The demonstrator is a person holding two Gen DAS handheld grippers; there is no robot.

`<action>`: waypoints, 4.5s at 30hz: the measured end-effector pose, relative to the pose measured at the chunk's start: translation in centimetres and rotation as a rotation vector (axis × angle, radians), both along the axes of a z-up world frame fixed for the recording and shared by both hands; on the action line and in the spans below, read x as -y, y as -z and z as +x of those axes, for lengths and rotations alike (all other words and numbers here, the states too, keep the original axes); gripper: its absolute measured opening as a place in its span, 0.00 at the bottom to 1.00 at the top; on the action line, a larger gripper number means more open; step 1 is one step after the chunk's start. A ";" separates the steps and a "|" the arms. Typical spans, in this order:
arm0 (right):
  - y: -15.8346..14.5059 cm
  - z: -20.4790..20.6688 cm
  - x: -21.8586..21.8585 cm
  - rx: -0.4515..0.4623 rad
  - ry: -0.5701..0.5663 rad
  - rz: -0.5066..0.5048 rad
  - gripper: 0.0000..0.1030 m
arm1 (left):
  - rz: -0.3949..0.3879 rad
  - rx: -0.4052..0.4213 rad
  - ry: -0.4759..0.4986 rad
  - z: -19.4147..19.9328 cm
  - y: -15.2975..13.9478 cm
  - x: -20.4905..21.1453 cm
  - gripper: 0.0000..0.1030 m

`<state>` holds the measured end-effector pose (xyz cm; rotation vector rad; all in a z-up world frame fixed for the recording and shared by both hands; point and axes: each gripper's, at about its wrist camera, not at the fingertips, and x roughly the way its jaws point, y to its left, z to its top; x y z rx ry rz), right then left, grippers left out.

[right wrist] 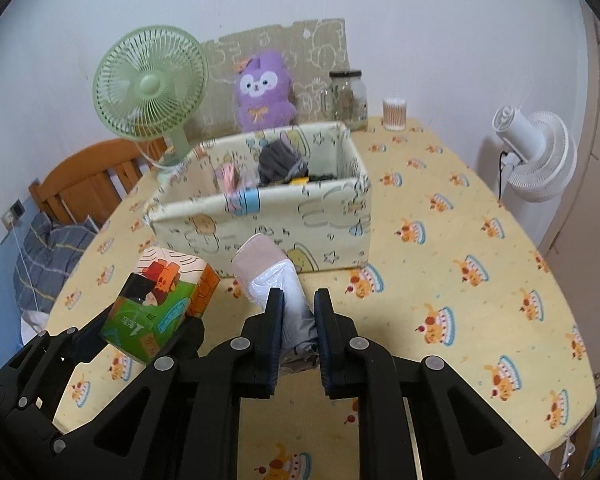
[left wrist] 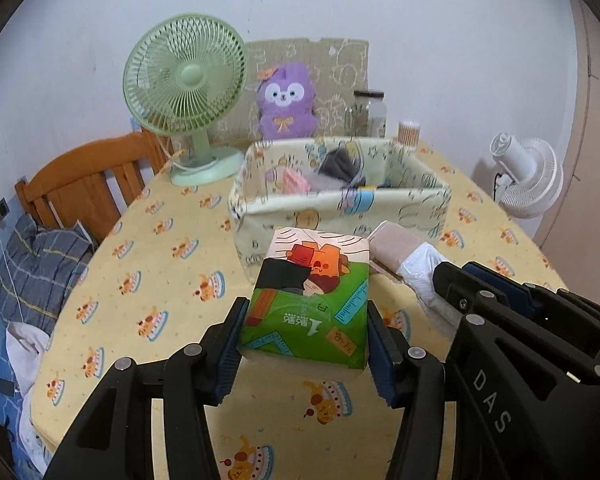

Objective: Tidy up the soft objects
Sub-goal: 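Carry the tissue pack with the left tool while the right tool carries the towel to the box, then lower the tissue pack with the left tool while the right tool lowers the towel into the box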

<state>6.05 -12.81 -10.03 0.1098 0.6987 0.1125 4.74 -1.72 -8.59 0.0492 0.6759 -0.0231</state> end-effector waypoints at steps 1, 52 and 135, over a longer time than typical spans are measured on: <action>-0.4 -0.3 0.0 0.008 0.002 0.000 0.18 | -0.001 0.007 0.001 -0.2 -0.3 0.0 0.55; -8.6 1.0 0.2 0.196 0.023 -0.015 0.18 | -0.031 0.187 0.011 1.5 -7.4 -0.1 0.55; -2.0 16.3 -3.0 0.039 -0.083 0.012 0.66 | -0.017 -0.022 0.004 14.9 -1.2 -2.5 0.96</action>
